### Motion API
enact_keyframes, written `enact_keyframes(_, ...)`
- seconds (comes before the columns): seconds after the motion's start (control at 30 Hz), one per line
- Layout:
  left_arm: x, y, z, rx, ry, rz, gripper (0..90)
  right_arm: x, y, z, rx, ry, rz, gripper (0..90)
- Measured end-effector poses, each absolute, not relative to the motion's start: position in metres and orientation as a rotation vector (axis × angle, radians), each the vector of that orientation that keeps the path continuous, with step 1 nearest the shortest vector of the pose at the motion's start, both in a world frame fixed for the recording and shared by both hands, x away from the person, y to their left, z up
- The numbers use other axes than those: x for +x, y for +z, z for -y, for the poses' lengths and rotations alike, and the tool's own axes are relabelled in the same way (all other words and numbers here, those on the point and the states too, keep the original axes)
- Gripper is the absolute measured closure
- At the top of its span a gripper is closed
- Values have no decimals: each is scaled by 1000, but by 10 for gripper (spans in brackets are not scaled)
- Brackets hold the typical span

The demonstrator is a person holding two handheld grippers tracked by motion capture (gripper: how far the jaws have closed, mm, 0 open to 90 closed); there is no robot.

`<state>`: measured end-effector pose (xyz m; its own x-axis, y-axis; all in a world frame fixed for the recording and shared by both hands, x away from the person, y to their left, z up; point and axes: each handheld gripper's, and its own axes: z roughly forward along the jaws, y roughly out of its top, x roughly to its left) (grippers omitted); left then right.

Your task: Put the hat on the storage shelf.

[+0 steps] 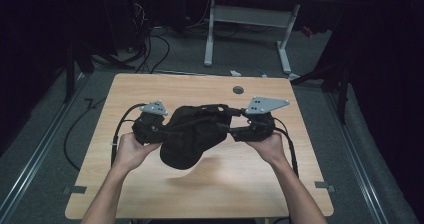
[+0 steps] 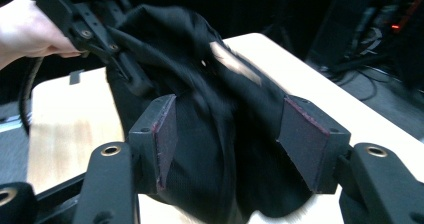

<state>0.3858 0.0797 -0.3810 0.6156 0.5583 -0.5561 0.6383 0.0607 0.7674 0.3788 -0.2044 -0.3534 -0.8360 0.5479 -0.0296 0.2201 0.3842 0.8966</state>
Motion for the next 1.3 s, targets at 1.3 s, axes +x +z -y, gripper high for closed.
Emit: enact_keyframes(1.3,420,-359,-110,1211,56,-1230,866,372,-531,282,1436,880,-2070,397)
